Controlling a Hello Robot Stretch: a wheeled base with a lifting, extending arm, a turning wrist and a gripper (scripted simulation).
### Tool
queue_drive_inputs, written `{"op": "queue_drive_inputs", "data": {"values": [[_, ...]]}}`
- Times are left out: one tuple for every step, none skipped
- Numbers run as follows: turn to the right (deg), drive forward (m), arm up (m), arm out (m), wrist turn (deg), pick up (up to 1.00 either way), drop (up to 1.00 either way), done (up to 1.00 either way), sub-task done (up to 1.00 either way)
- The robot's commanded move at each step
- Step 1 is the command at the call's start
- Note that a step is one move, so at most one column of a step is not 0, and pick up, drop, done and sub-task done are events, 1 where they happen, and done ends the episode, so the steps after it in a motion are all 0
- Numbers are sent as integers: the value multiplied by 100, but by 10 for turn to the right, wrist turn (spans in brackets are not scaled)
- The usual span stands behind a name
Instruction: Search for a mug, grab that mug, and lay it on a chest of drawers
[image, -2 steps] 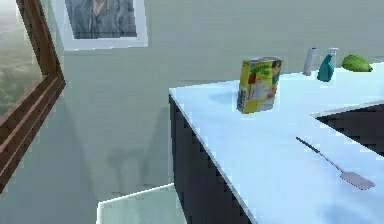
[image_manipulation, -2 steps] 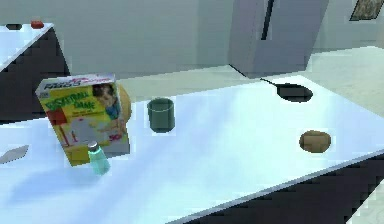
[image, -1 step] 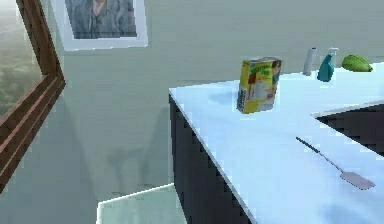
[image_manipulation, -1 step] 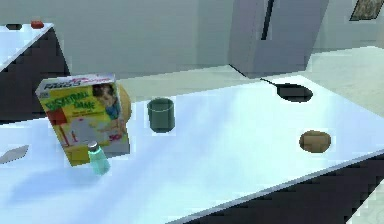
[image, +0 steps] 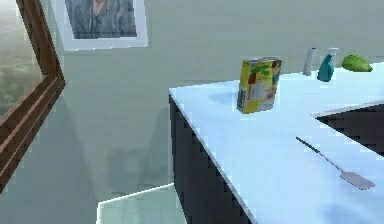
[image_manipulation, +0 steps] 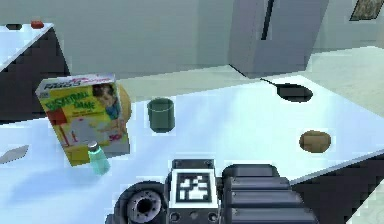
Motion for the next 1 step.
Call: {"op": "queue_drive_inputs", "data": {"values": [[0, 0, 0, 34, 0, 0, 0, 0, 0]]}}
